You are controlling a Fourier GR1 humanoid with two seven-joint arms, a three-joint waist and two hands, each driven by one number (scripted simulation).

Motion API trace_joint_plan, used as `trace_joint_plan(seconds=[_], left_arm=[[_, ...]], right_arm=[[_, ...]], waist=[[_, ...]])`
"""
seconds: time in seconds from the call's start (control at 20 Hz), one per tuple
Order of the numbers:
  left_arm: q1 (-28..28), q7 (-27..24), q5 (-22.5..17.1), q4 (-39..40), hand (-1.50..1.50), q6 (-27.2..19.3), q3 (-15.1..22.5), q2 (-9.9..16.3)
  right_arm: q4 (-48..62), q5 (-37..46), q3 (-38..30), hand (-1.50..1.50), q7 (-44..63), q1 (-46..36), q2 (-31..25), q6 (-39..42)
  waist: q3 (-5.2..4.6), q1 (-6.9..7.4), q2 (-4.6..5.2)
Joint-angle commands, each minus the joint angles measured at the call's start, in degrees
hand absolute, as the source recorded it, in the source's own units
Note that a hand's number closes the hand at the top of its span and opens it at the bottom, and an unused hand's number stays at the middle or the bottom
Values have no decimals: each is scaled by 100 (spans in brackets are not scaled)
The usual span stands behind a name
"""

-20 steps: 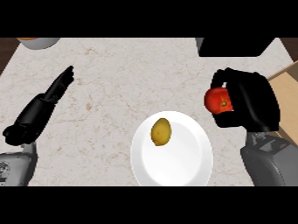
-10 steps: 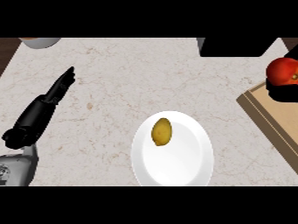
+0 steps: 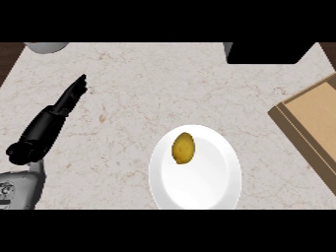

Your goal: Pick the tomato from the plate and place it in the cardboard box

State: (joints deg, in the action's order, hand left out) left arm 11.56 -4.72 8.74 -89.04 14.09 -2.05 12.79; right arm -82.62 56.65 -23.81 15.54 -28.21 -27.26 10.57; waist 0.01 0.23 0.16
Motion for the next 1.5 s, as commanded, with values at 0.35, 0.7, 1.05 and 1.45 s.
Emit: trace_joint_plan(seconds=[0.35, 0.7, 1.05, 1.45], left_arm=[[48, -113, -85, 90, 0, 165, -171, 147], [29, 115, 83, -45, 0, 8, 37, -110], [64, 75, 40, -36, 0, 57, -142, 36], [-46, 110, -81, -114, 0, 156, -191, 60]], right_arm=[[2567, -509, -409, 150, -1435, 162, -1453, 1248], [3677, -485, -82, -150, -2324, 51, -1765, 1661], [3408, -1622, -1034, -150, -3243, -204, -1450, 1203], [4271, -3725, -3330, -150, -2487, -857, -1167, 1197]], waist=[[4, 41, 15], [6, 56, 5], [10, -34, -23], [12, -55, -28]])
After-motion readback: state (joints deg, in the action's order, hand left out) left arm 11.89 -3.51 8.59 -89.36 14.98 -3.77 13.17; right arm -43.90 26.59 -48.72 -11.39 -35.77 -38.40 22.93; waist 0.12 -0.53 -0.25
